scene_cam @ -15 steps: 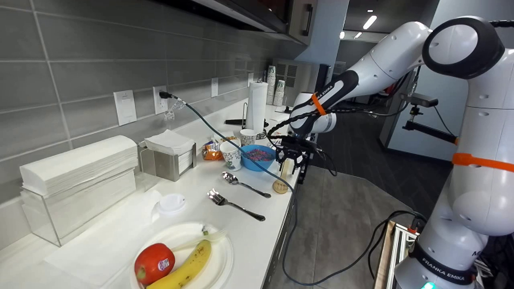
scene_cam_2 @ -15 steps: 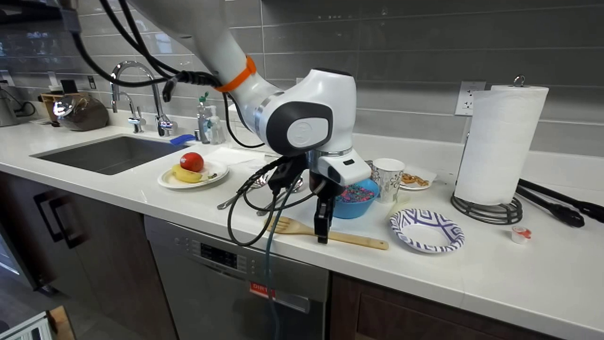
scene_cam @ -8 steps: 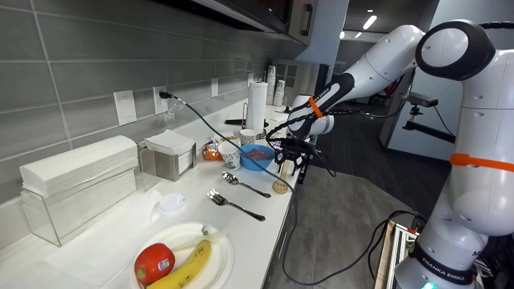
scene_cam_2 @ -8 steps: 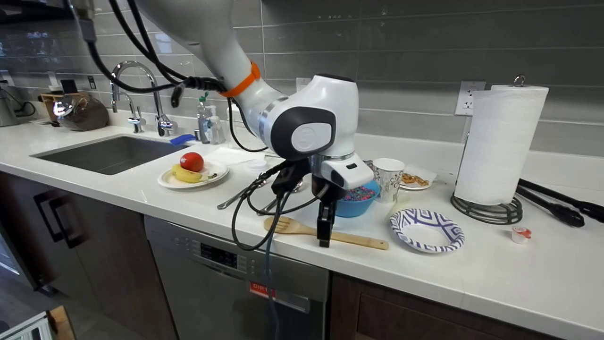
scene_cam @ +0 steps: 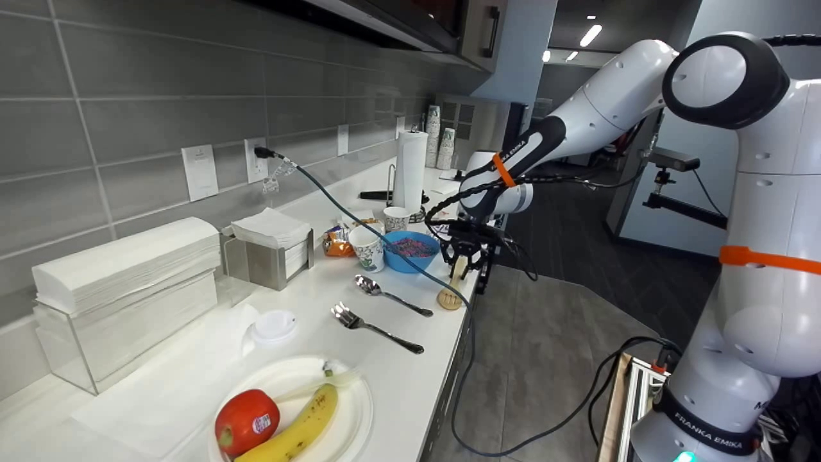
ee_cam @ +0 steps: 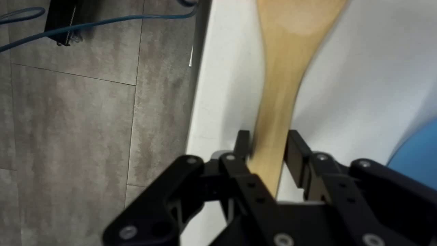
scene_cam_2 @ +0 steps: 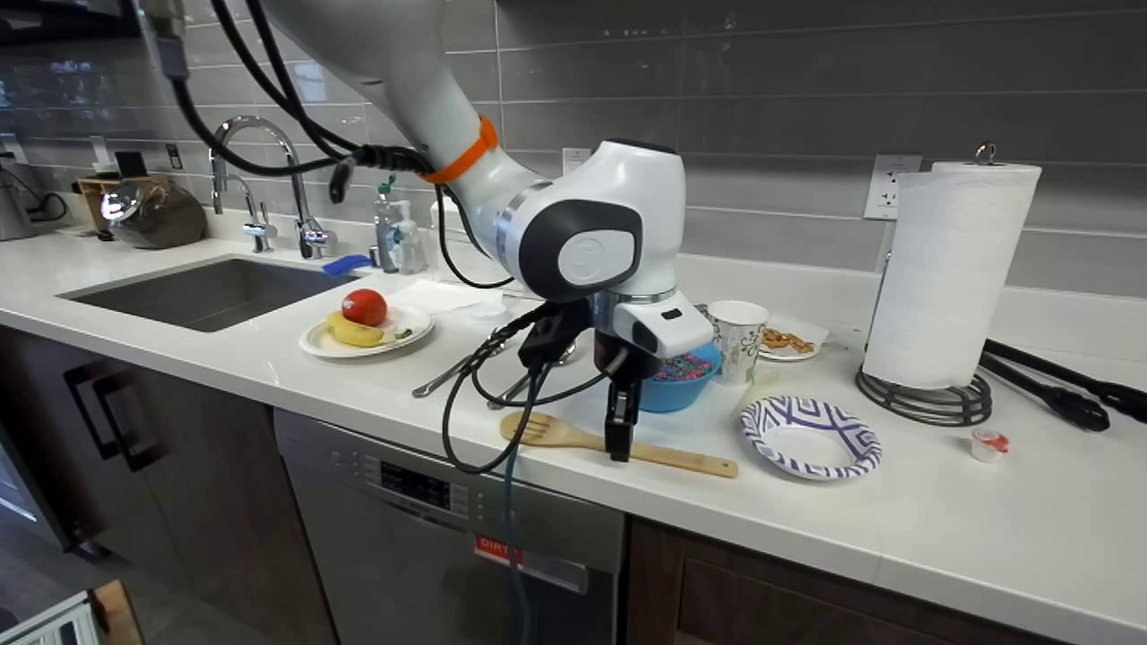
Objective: Pick up the cooking stick and scoop some of the contents in the bowl and pour them in the cup
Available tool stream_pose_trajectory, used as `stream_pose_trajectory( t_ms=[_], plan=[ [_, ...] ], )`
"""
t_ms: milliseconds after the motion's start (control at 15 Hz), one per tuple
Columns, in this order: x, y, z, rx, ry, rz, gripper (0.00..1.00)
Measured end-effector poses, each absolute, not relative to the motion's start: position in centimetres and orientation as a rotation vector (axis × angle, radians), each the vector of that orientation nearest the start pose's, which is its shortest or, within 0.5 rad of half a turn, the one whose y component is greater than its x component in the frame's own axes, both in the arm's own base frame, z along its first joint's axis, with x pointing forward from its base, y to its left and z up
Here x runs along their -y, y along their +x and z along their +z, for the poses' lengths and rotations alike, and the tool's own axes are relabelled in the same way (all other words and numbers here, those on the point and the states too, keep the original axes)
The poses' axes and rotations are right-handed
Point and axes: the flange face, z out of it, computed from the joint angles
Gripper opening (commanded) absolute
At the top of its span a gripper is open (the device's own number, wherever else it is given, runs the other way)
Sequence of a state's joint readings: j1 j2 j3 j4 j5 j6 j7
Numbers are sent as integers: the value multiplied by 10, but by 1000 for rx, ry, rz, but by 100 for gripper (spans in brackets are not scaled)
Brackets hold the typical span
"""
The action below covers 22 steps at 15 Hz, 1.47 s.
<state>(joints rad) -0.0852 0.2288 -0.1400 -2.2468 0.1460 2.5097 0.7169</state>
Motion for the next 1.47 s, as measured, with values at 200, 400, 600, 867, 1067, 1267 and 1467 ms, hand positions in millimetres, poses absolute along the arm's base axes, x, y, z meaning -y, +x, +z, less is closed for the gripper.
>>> stream_pose_trajectory(
  t_ms=[200,400,600,867,1067,1267,1467],
  plan=[
    [121,534,271,-1541,-2664,-17,6],
    [120,534,271,-1541,-2665,-14,6],
    [116,531,272,-1574,-2655,-15,6],
    [106,523,287,-1683,-2678,-86,6],
    [108,516,308,-1808,-2701,-234,6],
    [120,506,329,-1956,-2710,-403,6],
    [139,490,345,-2110,-2697,-506,6]
  ],
)
